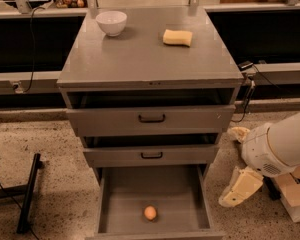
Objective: Pick orange from bottom drawer and place on counter
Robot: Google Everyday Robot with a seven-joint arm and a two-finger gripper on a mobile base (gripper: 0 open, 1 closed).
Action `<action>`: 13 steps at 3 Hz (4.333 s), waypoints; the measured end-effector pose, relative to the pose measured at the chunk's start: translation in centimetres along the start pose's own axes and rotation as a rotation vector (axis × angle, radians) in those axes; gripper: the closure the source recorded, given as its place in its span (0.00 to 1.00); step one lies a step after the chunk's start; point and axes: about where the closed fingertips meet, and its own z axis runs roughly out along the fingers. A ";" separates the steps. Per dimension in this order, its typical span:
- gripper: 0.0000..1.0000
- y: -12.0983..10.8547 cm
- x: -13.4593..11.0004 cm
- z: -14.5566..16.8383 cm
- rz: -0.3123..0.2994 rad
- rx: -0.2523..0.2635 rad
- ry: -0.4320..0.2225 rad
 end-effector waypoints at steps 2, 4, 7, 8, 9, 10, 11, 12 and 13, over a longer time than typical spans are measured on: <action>0.00 2.0 0.0 10.7 -0.053 -0.116 -0.191; 0.00 2.7 0.7 19.3 -0.067 -0.070 -0.414; 0.00 3.3 1.2 29.8 -0.076 -0.083 -0.443; 0.00 4.5 2.9 36.8 -0.031 -0.148 -0.456; 0.00 4.5 2.9 36.8 -0.031 -0.148 -0.456; 0.00 3.4 3.1 38.0 -0.059 -0.132 -0.471; 0.00 1.9 4.3 41.2 -0.064 -0.148 -0.479; 0.00 0.0 6.8 45.8 -0.032 -0.163 -0.470; 0.00 -1.4 9.3 49.3 -0.008 -0.167 -0.470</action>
Offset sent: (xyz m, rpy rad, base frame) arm 0.0306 0.1001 -0.2035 0.4036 -0.0498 0.1921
